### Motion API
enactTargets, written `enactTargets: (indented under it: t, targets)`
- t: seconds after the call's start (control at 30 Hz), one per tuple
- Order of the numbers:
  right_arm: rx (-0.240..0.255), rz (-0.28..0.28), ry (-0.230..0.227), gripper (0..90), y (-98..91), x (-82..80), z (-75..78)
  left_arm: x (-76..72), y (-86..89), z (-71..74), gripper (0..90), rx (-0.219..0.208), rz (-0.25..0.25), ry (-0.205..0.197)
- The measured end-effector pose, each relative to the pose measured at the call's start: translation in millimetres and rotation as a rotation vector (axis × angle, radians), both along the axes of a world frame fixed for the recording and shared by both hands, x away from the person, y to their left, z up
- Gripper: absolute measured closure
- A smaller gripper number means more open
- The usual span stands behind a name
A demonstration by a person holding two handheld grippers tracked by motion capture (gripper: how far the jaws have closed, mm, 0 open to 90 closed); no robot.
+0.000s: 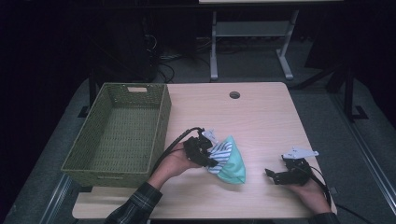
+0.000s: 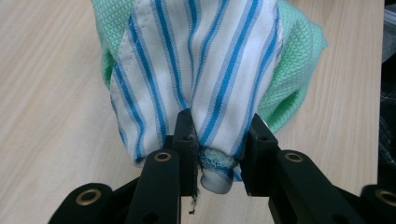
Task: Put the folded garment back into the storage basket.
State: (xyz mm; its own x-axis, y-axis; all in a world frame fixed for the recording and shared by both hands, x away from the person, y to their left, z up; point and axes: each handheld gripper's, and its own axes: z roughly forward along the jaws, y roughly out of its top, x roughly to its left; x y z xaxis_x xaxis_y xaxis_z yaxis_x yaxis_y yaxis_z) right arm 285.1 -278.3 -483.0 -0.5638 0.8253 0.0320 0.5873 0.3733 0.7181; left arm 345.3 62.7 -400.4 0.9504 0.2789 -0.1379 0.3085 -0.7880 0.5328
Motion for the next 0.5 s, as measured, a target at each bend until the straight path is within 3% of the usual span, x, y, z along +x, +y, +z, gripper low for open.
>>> enactTargets:
  t: [0.5]
  targets:
    - [-0.002,0.004,-0.002,8.5,-0.3,0.1,-0.1,3.4,17.0,38.0,70.4,-0.027,0.056,-0.018]
